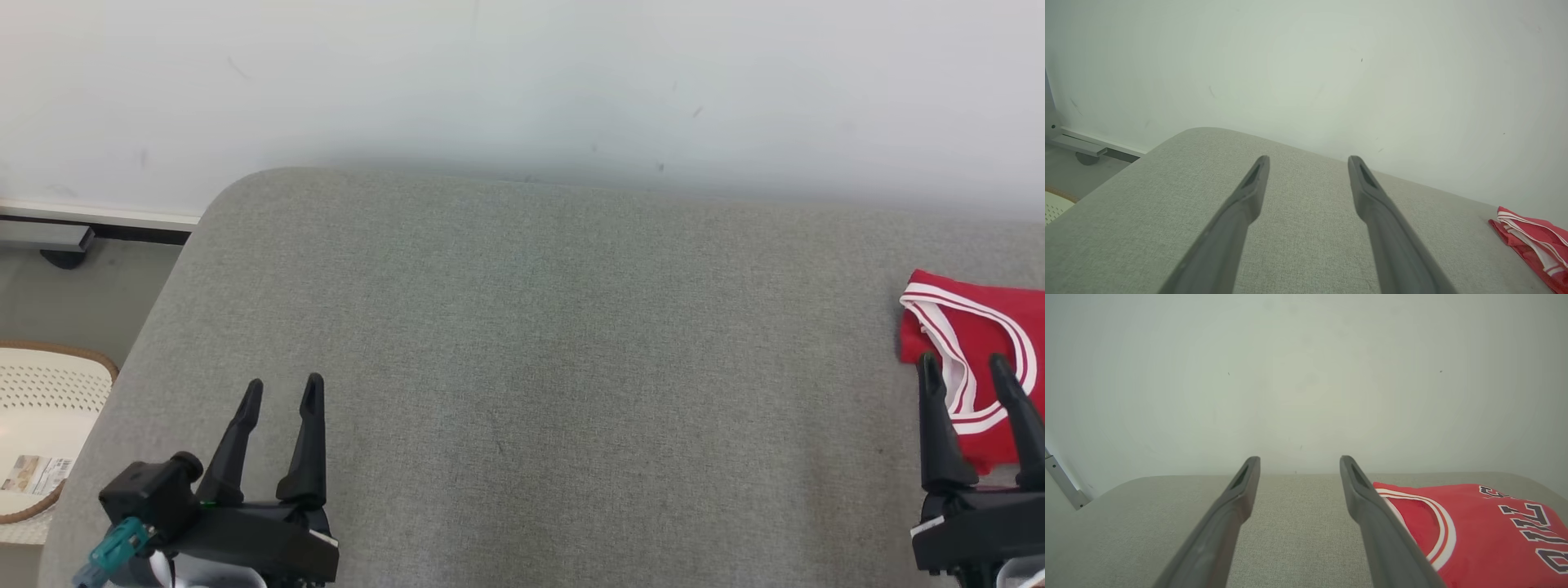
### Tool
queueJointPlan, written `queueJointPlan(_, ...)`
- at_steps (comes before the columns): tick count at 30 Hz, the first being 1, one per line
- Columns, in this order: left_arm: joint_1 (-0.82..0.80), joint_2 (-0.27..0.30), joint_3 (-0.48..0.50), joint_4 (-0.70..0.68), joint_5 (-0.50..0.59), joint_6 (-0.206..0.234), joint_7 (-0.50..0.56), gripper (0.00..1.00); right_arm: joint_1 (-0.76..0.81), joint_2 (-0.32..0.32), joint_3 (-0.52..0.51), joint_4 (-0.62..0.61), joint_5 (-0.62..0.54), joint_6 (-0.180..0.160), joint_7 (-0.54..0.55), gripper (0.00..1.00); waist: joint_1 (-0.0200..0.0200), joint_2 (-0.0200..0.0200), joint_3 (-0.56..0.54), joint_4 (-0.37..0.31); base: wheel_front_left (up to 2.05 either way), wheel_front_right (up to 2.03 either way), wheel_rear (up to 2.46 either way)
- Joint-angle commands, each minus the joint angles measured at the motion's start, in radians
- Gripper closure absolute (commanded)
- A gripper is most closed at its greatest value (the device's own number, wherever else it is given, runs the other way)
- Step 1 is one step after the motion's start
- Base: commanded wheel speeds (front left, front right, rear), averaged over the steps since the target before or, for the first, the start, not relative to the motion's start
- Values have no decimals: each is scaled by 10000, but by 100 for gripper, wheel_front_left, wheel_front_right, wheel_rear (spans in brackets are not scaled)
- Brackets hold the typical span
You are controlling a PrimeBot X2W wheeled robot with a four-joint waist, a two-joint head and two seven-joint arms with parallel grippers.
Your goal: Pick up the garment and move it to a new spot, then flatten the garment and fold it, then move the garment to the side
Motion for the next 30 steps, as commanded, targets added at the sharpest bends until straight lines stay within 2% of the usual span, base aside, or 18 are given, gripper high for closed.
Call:
queueJointPlan(1, 182, -43, 78, -14, 188, -79, -78, 0, 137, -17, 31, 108, 208, -14, -147, 0, 2, 0, -4, -32, 0, 0, 0)
queueJointPlan(13, 869, -668, 1195, 5, 1216, -921, -84, 0, 782, -17, 742, 586, 128, -12, -1159, 0, 2, 0, 4, -336, 0, 0, 0)
queueJointPlan(20, 1087, -818, 1701, 173, 1622, -1134, -85, 0, 1025, -20, 973, 979, -48, -12, -1404, 0, 2, 0, 8, -468, 0, 0, 0)
queueJointPlan(30, 1177, -733, 1544, 557, 1542, -1221, 183, 0, 1378, -20, 929, 1476, 68, -12, -1446, 0, 2, 0, -244, -528, 0, 0, 0)
